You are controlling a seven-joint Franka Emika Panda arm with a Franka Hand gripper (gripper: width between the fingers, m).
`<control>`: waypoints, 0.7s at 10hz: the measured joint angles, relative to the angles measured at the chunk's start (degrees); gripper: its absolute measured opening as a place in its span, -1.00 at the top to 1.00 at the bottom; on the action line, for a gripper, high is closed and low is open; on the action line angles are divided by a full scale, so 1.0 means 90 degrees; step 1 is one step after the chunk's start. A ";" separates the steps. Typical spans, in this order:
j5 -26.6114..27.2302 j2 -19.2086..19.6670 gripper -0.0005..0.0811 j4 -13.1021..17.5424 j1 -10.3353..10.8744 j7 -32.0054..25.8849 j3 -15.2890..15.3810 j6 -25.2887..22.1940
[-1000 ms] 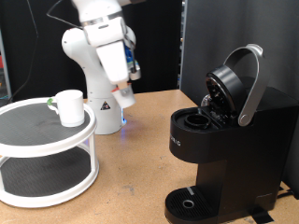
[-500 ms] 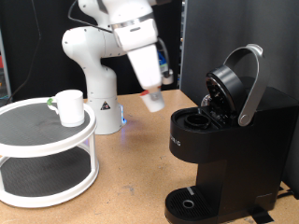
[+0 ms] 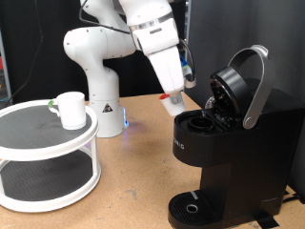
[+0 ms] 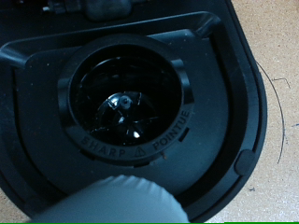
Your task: Make a cup of coffee with the keurig machine
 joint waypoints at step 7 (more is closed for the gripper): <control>0.0538 -0.0011 -0.07 0.0356 0.0000 -0.0256 -0.0126 -0.0277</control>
